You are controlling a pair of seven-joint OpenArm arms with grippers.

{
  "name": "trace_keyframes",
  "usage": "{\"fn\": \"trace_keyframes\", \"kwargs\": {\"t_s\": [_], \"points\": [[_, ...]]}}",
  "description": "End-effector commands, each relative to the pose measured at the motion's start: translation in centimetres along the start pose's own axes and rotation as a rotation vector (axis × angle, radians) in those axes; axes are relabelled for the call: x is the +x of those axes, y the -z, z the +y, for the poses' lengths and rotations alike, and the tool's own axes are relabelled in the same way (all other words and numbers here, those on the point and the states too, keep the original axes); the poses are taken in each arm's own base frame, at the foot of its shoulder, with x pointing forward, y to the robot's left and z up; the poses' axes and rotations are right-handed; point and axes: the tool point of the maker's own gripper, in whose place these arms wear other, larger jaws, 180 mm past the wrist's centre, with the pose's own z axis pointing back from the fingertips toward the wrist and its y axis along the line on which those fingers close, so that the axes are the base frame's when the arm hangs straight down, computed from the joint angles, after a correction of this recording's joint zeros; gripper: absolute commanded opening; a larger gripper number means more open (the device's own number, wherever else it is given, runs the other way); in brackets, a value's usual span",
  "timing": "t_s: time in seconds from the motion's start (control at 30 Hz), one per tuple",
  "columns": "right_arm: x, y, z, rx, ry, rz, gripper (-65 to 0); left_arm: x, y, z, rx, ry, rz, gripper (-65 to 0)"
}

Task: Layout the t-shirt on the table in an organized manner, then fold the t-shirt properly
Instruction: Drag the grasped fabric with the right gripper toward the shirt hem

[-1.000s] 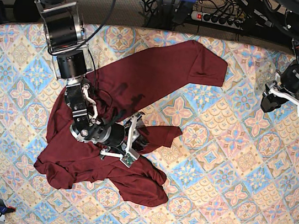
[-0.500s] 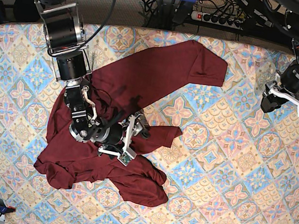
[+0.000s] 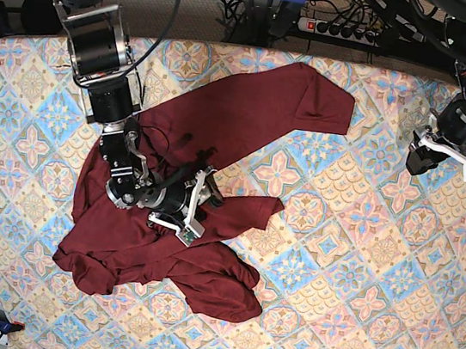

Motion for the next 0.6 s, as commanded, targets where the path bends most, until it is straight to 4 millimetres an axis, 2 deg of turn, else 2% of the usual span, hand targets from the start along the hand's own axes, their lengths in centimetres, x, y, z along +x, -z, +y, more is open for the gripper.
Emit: {"fn": "trace_keyframes", "kwargs": {"t_s": [0.0, 0.1, 0.2, 0.3, 0.43, 0.53, 0.57], "points": [[2.5, -0.5, -0.7, -0.01, -0.022, -0.054, -47.5, 1.2, -0.3, -0.5, -0.017, 0.021, -0.034, -45.6], [3.2, -0.7, -0.6, -0.011, -0.037, -0.071, -65.0, 1.2, -0.3, -0.5, -0.017, 0.021, -0.034, -45.6], [4.1, -1.0, -0.6, -0.016, -0.049, -0.094, -64.0, 1.2, -0.3, -0.5, -0.017, 0.021, -0.034, -45.6], [6.7, -1.9, -0.8, -0.031, -0.093, -0.15, -64.8, 1.2, -0.3, -0.5, -0.017, 0.021, -0.032, -45.6], [12.0, -5.1, -4.5, -0.117, -0.091, -0.27, -64.8, 1.2, -0.3, -0.5, -0.017, 0.021, -0.032, -45.6], [16.5, -8.4, -8.1, -0.194, -0.071, -0.366, -64.8, 1.2, -0.3, -0.5, -0.017, 0.021, -0.032, -45.6], [17.3, -9.1, -9.0, -0.209, -0.059, -0.383, -64.8, 1.2, -0.3, -0.5, -0.017, 0.021, -0.032, -45.6]]}}
